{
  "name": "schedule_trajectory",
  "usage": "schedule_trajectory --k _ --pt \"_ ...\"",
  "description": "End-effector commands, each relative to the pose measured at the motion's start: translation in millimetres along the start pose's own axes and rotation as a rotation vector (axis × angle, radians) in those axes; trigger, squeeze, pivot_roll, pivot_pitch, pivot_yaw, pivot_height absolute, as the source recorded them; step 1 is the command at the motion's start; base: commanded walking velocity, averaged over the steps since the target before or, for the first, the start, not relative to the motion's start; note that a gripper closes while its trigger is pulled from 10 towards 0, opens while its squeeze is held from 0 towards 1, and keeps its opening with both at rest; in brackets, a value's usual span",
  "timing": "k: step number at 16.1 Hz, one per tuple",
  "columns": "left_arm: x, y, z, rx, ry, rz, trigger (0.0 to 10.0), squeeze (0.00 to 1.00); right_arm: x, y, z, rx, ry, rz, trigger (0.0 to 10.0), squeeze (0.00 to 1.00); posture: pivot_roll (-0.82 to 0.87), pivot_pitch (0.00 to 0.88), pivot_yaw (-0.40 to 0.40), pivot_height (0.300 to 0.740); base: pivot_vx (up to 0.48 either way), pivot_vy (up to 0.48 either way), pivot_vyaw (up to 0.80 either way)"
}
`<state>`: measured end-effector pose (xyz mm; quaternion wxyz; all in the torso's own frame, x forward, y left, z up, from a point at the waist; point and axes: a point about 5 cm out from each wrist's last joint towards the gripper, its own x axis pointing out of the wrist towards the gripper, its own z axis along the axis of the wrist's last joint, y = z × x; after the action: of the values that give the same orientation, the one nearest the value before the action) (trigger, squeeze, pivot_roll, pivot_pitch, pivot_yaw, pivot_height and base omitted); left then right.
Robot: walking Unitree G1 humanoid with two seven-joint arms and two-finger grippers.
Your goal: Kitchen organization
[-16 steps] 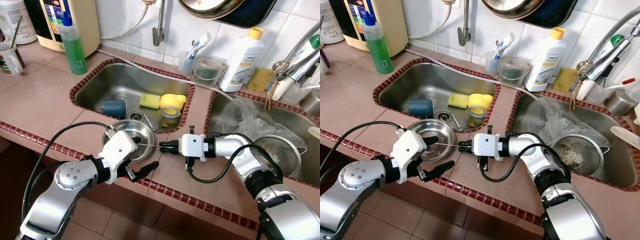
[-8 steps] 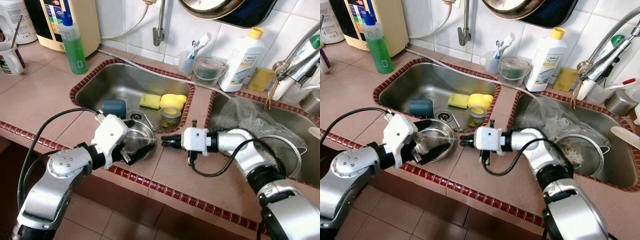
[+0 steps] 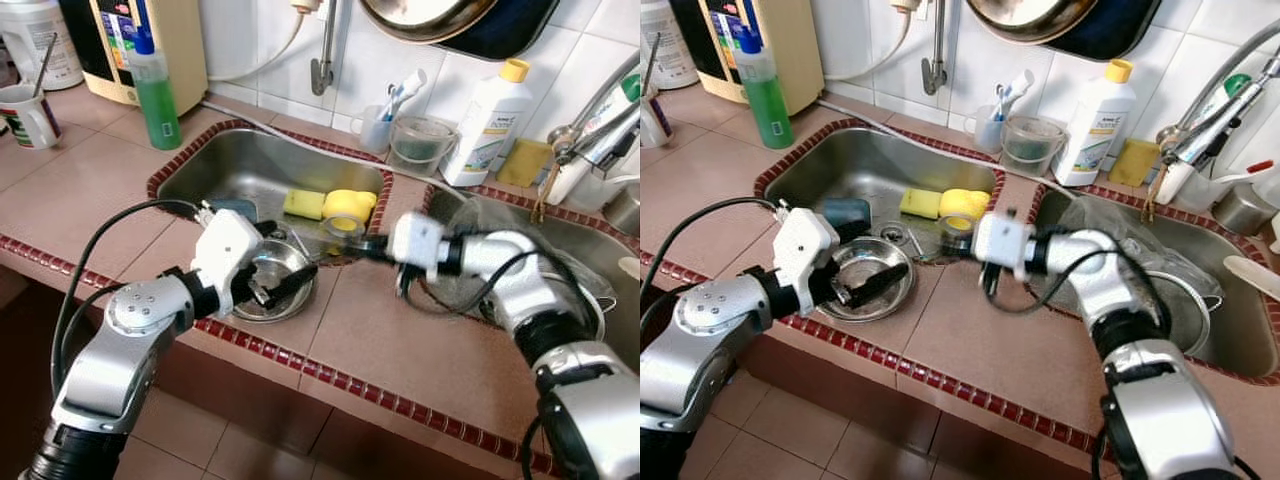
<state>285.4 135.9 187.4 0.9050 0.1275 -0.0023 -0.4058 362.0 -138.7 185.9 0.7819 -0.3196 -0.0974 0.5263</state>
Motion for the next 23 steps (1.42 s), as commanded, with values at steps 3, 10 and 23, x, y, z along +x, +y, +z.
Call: schedule_trajectory --k 3,10,23 --pt "4.7 -6.8 7.0 -0.015 -0.032 -0.028 10.0 0.00 -19.4 -36.5 -1.0 0.247 -0.046 -0.269 10.0 0.00 -0.08 0.008 -0.068 0.740 0.000 0.000 0.00" --pt "0.0 -23.0 28.2 -0.069 -0.061 -0.092 10.0 0.00 -35.5 -56.9 -6.2 0.416 -0.038 -0.450 10.0 0.00 -0.05 0.134 -0.077 0.740 0.000 0.000 0.00" --pt "-3.3 -23.0 51.6 -0.138 -0.048 -0.055 10.0 0.00 -13.3 -39.1 -10.9 0.462 0.036 -0.260 10.0 0.00 -0.02 0.323 -0.110 0.740 0.000 0.000 0.00"
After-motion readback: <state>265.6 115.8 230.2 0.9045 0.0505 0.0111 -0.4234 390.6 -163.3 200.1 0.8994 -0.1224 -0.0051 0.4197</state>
